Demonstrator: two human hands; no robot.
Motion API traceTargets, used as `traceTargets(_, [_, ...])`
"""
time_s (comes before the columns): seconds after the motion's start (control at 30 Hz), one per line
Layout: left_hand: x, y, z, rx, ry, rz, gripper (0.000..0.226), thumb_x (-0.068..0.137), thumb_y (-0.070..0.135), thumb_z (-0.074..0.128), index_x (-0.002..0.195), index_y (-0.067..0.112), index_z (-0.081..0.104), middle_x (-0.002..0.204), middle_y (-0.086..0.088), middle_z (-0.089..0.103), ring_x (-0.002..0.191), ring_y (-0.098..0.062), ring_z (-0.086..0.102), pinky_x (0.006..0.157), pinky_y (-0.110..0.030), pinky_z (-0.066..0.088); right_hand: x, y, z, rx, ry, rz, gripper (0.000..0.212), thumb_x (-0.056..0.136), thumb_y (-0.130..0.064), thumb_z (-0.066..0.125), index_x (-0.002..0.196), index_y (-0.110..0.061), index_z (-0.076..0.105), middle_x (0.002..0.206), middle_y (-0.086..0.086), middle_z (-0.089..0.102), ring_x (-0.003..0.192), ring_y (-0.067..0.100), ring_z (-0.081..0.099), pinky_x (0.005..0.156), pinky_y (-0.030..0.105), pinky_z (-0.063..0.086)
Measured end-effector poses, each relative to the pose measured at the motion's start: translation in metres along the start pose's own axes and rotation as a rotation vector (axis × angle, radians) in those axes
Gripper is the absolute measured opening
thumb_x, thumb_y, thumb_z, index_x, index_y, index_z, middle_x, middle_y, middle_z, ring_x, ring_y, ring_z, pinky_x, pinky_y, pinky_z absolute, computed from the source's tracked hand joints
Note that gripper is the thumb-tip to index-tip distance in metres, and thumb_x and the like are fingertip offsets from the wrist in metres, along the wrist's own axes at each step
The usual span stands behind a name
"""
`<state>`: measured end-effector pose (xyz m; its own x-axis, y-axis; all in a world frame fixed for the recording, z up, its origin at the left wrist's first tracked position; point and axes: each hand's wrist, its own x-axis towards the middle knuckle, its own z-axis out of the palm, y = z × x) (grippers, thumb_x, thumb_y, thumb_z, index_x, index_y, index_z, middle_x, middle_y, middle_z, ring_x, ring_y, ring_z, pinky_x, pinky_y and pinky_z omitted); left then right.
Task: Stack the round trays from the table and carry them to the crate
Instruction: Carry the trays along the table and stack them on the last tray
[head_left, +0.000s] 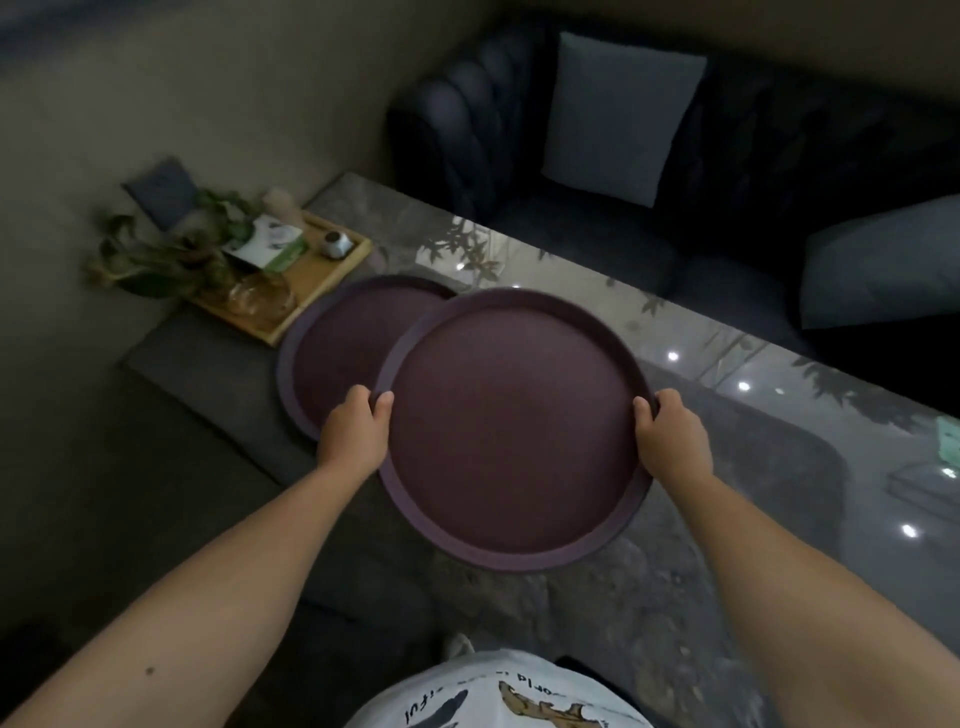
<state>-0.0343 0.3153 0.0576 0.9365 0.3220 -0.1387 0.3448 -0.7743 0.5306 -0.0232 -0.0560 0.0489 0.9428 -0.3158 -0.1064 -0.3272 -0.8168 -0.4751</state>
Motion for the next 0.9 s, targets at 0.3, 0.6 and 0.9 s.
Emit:
traceTargets(0.3, [0.024,-0.062,-0.033,-0.048,0.05,-0.109,0.035,0.099,0.037,0.04,0.082,0.007,0.049,0.073,-0.009,0.055,0.066,-0.026,0.055,0.059,-0.042,0.047,0.026,-0.079,0.045,-0.057,-0.084,-0.125,0.03,0.095,-0.041,0.042,0.092,-0.012,0.048,0.087,0.016,0.063,0.077,0.037,0.058,0.062,0.039,0.044])
traceTargets(0.6, [0.076,-0.095,-0.036,0.134,0.084,-0.198,0.031,0.098,0.037,0.04,0.08,0.013,0.048,0.07,-0.002,0.05,0.062,-0.021,0.051,0.051,-0.033,0.035,0.088,-0.139,0.097,-0.093,-0.158,-0.234,0.031,0.095,-0.043,0.04,0.096,-0.013,0.05,0.087,0.014,0.064,0.075,0.035,0.058,0.062,0.04,0.047])
traceTargets(0.9, [0.13,-0.119,-0.031,0.233,0.093,-0.307,0.028,0.098,0.037,0.039,0.087,0.014,0.05,0.074,-0.002,0.052,0.064,-0.017,0.053,0.053,-0.032,0.04,0.143,-0.182,0.156,-0.139,-0.184,-0.313,0.037,0.095,-0.044,0.04,0.105,-0.011,0.055,0.093,0.018,0.065,0.082,0.038,0.06,0.06,0.037,0.041])
